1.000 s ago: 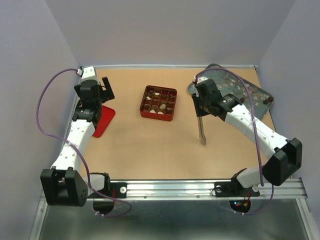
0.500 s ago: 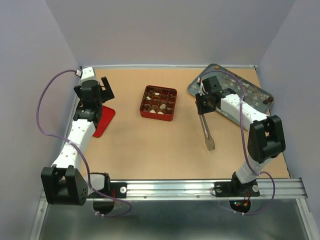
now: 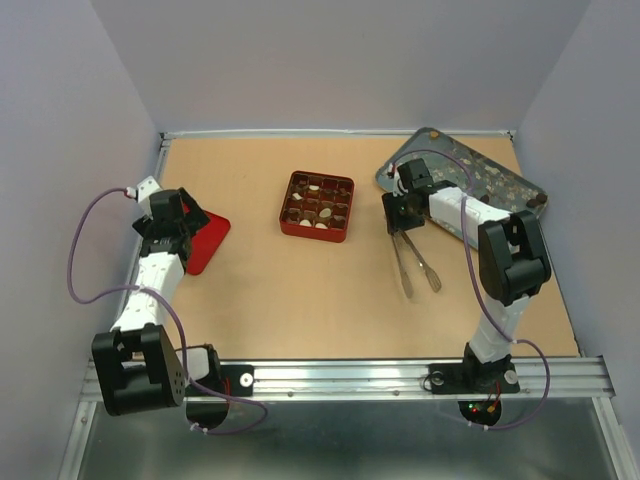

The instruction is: Pack the chocolate

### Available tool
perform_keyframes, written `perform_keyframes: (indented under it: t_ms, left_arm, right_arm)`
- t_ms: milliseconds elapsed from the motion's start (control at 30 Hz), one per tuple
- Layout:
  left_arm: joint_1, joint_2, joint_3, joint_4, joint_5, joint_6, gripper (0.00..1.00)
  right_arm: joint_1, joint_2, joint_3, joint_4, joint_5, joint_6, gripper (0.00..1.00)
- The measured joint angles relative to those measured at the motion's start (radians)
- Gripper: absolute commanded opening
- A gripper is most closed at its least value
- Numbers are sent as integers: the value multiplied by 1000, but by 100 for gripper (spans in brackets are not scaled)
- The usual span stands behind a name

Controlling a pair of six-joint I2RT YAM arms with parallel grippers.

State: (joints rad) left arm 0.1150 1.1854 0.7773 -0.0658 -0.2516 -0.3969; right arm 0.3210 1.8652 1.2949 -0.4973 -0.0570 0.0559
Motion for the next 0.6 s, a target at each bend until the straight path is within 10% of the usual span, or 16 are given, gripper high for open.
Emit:
perform_keyframes:
  t_ms: [600]
  left_arm:
    - [90,-185,-272,-13,-103,-282,89]
  right_arm:
    - [0,-88,0,55,-12,14,71]
